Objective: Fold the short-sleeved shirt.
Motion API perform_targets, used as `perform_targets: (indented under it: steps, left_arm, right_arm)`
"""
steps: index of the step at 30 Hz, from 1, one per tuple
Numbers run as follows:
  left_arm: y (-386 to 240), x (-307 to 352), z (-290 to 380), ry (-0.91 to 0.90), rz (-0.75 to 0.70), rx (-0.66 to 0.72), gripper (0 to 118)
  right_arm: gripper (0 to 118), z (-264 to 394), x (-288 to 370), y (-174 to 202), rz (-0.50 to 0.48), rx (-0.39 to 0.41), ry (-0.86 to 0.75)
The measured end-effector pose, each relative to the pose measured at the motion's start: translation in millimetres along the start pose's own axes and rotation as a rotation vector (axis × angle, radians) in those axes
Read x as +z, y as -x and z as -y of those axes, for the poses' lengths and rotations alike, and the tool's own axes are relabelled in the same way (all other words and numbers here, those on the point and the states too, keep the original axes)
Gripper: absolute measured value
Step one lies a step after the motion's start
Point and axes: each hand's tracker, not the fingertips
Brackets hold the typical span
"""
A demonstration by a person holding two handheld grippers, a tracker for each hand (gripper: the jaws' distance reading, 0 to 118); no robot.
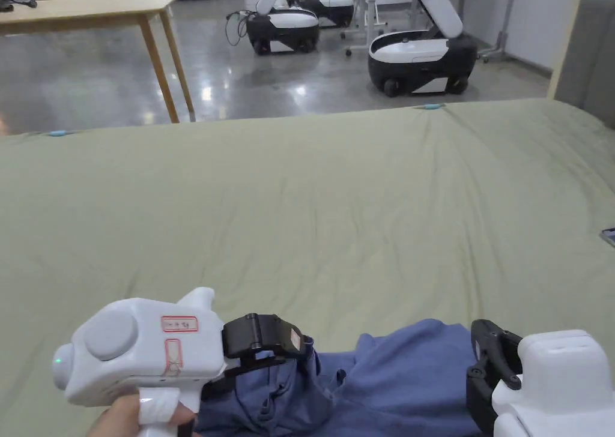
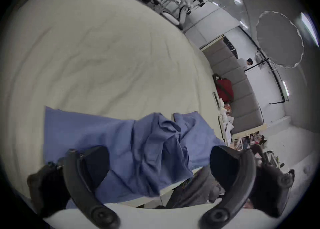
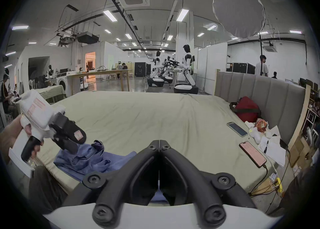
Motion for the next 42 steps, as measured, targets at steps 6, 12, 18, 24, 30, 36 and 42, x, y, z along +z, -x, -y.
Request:
perform_targets:
  steps: [6,12,18,24,30,36,42]
  left_arm:
    - [33,32,0,-0.081,-0.02,0.035,0]
    - [29,-32,8,0.078,0.037,0.052,0]
    - [-9,-105,41,0.176,0.052,0.014,0]
    - [-19,-63,28,0.13,0.033,-0.052,0]
    - [16,48,12,-0.098,0.057,0.002,0]
    - [82,82,15,-0.117,-0.043,0.1,0]
    - [103,57,22,-0.053,0.071,0.118,118]
  right_arm:
    - [1,-1,-7,7,-0.032,0.007,0.006]
    - [1,-3,-4,8,-0.036,0.017,0.011]
    - [1,2,-5,-2,-0.006,0.014,0.038]
    - [1,5,-7,-3,0.0,0.014,0.055]
    - [1,-2,-16,8,-0.031,0.023,0.043]
    - [1,-8,-21,20,-0.059,0.047,0.03]
    - [1,-9,-22,24,-0.061,0.058,0.038]
